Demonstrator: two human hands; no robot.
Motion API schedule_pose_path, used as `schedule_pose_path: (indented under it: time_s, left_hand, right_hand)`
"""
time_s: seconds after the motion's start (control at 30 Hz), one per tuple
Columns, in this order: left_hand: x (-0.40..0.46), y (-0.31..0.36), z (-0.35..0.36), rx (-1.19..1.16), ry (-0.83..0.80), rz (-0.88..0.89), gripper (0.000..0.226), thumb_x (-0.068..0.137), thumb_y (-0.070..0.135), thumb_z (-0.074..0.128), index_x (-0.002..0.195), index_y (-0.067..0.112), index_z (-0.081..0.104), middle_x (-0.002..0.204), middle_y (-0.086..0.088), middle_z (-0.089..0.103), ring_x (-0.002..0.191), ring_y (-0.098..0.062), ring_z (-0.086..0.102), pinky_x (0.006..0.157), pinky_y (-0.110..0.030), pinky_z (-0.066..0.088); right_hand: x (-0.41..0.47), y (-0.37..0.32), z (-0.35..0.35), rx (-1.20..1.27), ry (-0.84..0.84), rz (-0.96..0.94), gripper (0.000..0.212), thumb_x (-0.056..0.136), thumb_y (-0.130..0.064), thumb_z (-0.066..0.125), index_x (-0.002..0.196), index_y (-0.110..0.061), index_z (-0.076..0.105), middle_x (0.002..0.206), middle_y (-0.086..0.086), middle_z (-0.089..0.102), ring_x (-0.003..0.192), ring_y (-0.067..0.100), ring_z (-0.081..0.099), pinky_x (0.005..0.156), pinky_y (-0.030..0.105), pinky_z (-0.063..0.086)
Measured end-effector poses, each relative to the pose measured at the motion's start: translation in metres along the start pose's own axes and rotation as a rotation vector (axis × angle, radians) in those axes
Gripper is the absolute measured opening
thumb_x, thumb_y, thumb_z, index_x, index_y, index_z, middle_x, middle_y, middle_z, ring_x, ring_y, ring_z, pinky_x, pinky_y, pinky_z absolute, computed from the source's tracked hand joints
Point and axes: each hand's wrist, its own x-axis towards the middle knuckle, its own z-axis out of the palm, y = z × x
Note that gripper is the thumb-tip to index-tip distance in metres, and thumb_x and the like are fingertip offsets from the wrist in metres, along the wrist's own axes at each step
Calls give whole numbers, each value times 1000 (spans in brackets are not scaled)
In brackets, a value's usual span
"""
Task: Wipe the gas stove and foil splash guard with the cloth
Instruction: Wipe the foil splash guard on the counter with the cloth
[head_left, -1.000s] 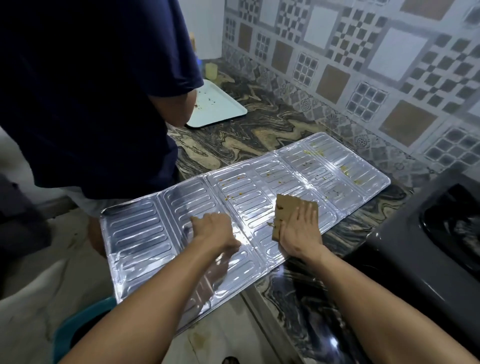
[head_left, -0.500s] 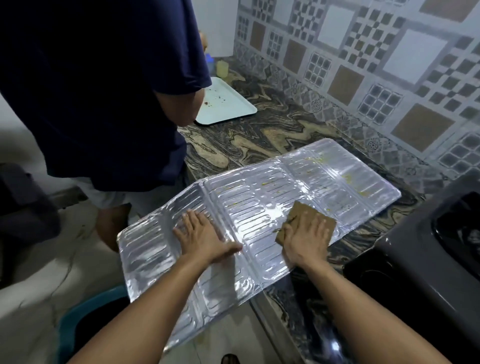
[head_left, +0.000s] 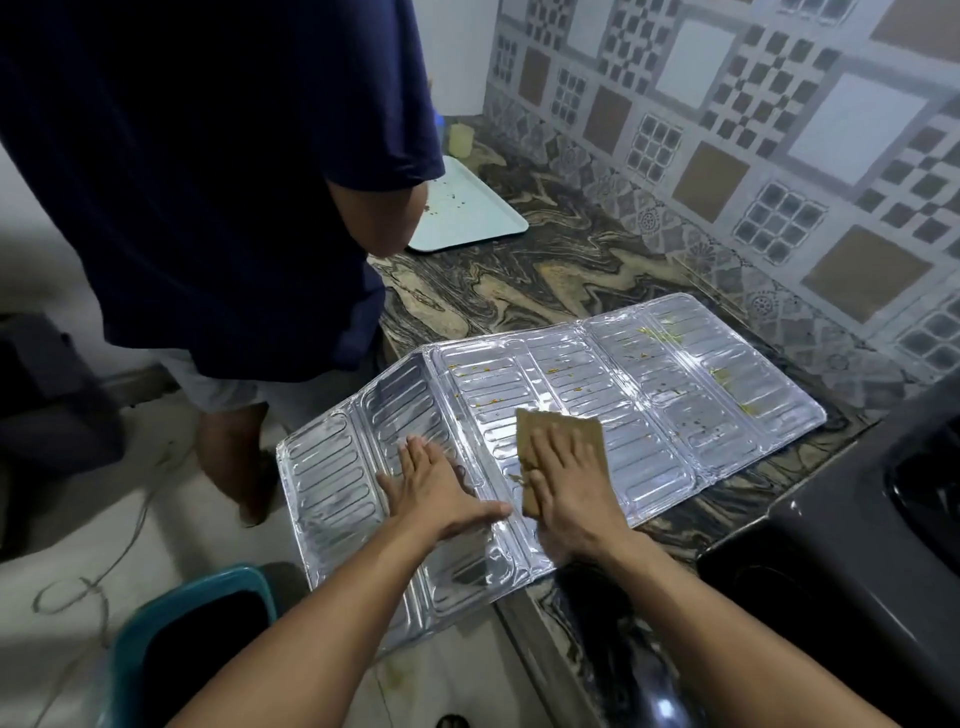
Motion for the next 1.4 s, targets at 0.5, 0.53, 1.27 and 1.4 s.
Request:
schedule_pose_path:
  time_s: [0.5, 0.53, 1.27, 1.4]
  left_hand:
    - [8, -9, 3, -111, 2, 59, 150, 41, 81, 68, 154, 14, -4, 163, -11, -5, 150, -27, 3, 117, -56, 17]
    - [8, -9, 2, -104, -4, 54, 148, 40, 81, 68, 154, 12, 4, 162, -15, 2, 148, -30, 13, 116, -53, 24]
    - [0, -28, 25, -351, 44, 203, 156, 33, 62, 84, 155, 22, -4, 162, -4, -17, 150, -17, -1, 121, -43, 17]
    - [-2, -30, 34, -411, 28, 189, 157, 35, 59, 87, 155, 17, -5, 163, -2, -13, 149, -16, -6, 122, -36, 14]
  right_hand:
    - [101, -79, -18, -183, -122, -358, 54, 101, -35, 23, 153, -27, 12, 163, -7, 4, 149, 29, 3, 115, 53, 14]
    - [109, -85, -18, -187, -136, -355, 54, 101, -35, 22, 153, -27, 11, 163, -7, 3, 149, 29, 3, 115, 54, 14]
    - [12, -44, -25, -192, -262, -355, 75, 82, -56, -8, 153, -35, 0, 161, -13, -5, 149, 21, -7, 120, 49, 6]
    - [-8, -38, -22, -186, -270, -307, 72, 83, -54, -7, 152, -35, -3, 161, -14, -8, 149, 24, -7, 119, 51, 6]
